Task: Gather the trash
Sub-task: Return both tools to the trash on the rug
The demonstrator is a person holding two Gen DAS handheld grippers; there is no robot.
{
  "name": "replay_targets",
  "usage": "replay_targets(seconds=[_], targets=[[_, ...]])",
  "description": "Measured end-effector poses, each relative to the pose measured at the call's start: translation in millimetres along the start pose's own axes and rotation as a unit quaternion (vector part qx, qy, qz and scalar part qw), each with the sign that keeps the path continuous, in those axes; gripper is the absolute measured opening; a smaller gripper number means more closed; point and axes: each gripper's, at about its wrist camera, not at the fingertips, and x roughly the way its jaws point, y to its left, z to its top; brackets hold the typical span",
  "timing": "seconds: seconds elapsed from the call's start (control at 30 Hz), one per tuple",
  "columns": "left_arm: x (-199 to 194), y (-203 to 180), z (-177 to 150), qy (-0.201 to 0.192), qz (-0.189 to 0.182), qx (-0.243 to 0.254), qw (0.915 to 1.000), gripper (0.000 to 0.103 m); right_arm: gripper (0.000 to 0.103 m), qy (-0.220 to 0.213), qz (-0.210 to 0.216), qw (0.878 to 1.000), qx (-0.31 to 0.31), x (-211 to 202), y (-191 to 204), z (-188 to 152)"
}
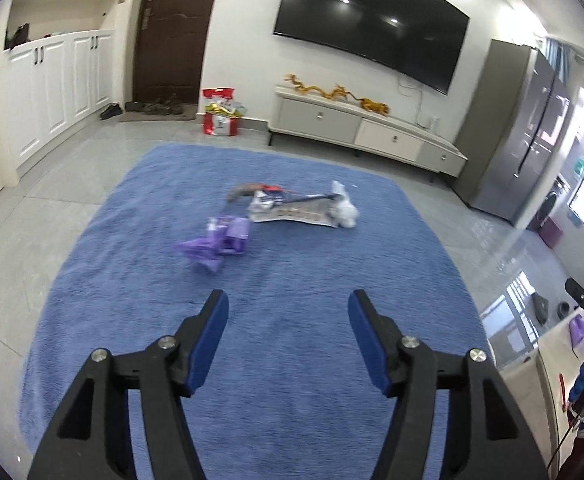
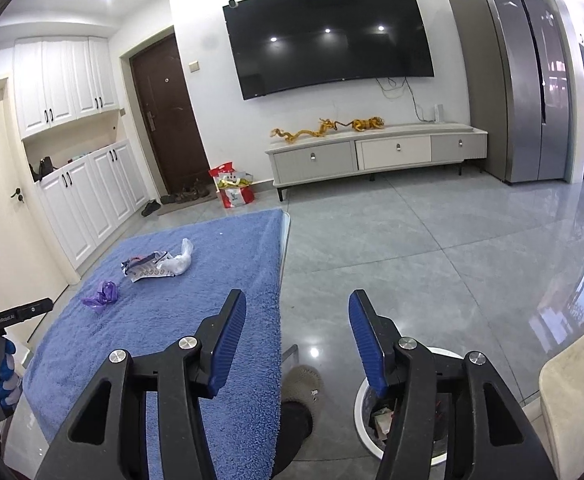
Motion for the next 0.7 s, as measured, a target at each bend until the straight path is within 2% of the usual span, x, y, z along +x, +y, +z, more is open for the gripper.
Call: replay_targets(seconds=[0.3,0.5,0.7], targets=[[40,23,19,0.021,0.012,0.018,0.9996,0.065,0.053,0.039,0.026,0.999,-0.016,50,40,12],[77,41,34,0.033,0.017,0.027,0.9989,0.065,0.057,0.071,0.065,0.994,-0.057,106,95,27],[107,44,43,0.039,0.014,0.049,0.9979,0.068,0.059,0.100,0.109,0.982,-0.119,165,156,37]])
